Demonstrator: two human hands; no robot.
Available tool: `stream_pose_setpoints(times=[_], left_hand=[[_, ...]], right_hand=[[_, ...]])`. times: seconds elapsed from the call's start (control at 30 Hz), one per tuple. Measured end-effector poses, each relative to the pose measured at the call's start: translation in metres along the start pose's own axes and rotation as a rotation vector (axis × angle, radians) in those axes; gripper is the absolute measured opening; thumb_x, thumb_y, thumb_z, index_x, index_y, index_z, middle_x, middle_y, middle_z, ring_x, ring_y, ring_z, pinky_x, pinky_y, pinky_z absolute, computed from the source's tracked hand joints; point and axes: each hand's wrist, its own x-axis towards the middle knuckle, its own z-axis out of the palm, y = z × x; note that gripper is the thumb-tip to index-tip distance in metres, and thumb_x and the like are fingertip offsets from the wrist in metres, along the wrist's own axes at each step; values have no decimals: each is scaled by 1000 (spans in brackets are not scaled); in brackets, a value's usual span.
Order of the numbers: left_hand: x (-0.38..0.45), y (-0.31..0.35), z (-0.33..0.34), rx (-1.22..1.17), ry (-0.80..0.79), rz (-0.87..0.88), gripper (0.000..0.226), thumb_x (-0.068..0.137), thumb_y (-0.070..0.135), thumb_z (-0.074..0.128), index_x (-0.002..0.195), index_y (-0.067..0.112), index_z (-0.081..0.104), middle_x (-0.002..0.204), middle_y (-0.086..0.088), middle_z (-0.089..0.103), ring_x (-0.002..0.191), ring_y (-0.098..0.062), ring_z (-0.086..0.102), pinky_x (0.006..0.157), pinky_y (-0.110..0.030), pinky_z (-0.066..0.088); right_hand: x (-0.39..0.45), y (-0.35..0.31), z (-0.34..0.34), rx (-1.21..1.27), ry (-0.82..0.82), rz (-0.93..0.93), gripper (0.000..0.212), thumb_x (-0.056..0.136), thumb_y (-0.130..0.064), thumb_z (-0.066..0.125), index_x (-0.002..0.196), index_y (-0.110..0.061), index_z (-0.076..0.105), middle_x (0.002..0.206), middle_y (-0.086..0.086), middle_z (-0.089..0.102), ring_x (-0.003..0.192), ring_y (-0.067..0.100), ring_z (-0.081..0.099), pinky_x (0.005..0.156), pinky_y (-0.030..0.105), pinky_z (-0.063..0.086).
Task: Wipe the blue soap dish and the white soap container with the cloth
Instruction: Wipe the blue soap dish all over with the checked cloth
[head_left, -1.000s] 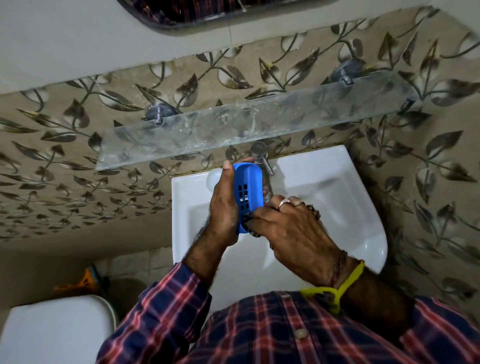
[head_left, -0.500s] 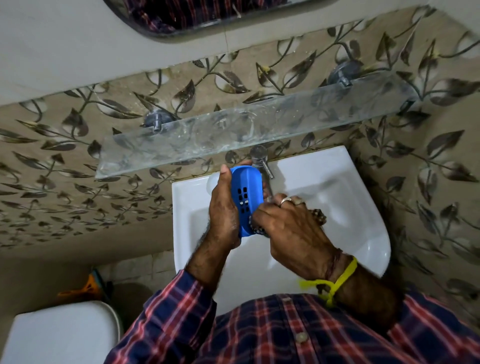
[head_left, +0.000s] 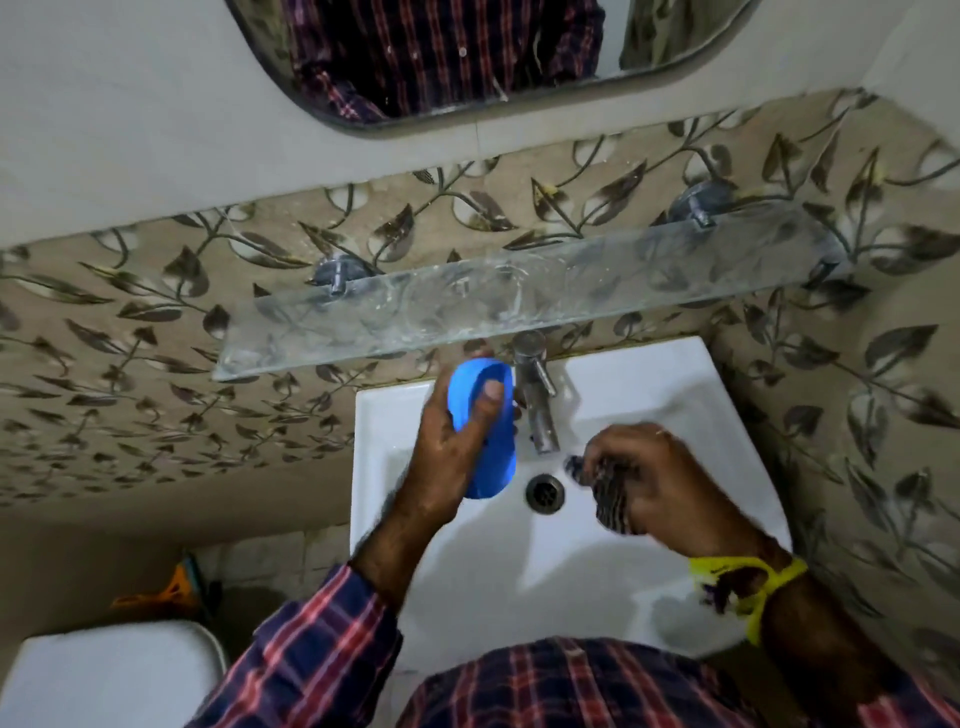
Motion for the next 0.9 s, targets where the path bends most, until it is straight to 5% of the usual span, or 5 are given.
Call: stream_pose_setpoints(times=[0.1,0.27,0.47,0.6,0.9], left_hand=[[-18,-13,6,146,-77,127,37,88,27,74,124,24,64,113,1,73,103,-18,70,90,-27,54],[-30,-7,18,371,-2,298,8,90,28,63,95,25,68,91,-2,67,77,-21,63,67,-27,50],[-35,-8,12,547,120,321,6,78,18,63,73,16,62,51,16,50,55,9,54,50,-5,34],[-47,-17,6,583,157,367,9,75,12,58,76,7,66,57,23,47,53,12,50,51,-4,30],[-50,-13,2,560,141,292,12,78,14,66,84,5,72,69,0,67,62,-15,58,58,-36,52]], right_hand=[[19,-11,-10,67,385,-84,47,59,24,47,83,-9,69,90,5,67,93,15,64,88,27,49],[25,-37,-1,-86,612,-170,50,65,18,52,103,-6,74,108,7,71,103,27,62,97,37,47],[11,-58,37,-471,298,-419,46,86,4,47,127,-8,63,133,10,60,109,35,52,96,46,45],[-3,-46,45,-519,249,-507,53,88,11,50,136,-9,55,143,9,53,114,34,51,102,42,41],[-2,-46,54,-336,291,-390,52,85,11,42,132,-5,59,139,10,56,110,29,46,103,35,42]])
